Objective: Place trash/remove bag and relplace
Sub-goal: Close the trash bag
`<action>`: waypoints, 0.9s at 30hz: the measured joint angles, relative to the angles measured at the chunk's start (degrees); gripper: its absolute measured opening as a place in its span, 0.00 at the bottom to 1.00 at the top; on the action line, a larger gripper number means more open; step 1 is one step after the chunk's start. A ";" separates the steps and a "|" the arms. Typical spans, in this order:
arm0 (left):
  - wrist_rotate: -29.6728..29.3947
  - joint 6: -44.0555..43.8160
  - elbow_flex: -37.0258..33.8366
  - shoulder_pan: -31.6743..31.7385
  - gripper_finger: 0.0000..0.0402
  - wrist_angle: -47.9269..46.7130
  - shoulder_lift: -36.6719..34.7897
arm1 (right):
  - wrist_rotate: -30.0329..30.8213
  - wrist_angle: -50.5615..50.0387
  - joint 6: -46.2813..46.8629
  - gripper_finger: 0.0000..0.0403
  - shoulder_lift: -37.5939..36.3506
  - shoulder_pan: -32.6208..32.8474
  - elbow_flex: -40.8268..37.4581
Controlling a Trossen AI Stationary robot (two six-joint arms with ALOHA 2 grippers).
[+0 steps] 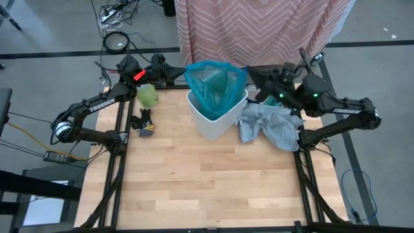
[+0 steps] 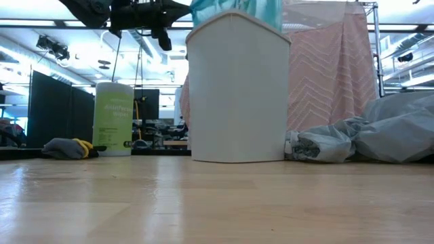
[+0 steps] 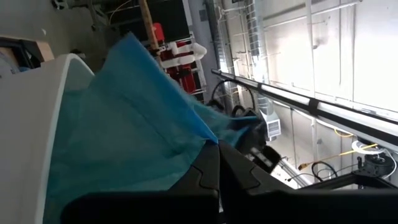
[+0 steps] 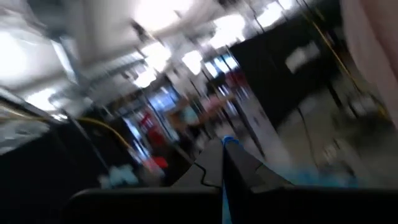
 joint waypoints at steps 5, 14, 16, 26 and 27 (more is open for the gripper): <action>-0.44 1.50 0.00 0.00 0.00 -1.26 0.00 | -8.86 16.16 -14.30 0.00 -0.02 -0.02 0.00; -1.09 4.48 0.00 -0.07 0.00 -5.58 0.04 | -6.96 20.67 -20.39 0.00 -1.29 -0.80 0.13; -1.25 4.50 0.00 -0.09 0.00 -5.28 0.04 | -5.71 11.61 -11.87 0.00 -1.71 -1.67 0.19; -2.95 0.79 0.00 -0.70 0.00 -3.73 0.04 | -5.19 -10.03 7.50 0.00 1.84 -3.11 0.00; -3.48 0.26 0.00 -1.13 0.00 -3.21 0.04 | -5.25 -9.79 7.58 0.00 2.62 -3.18 0.00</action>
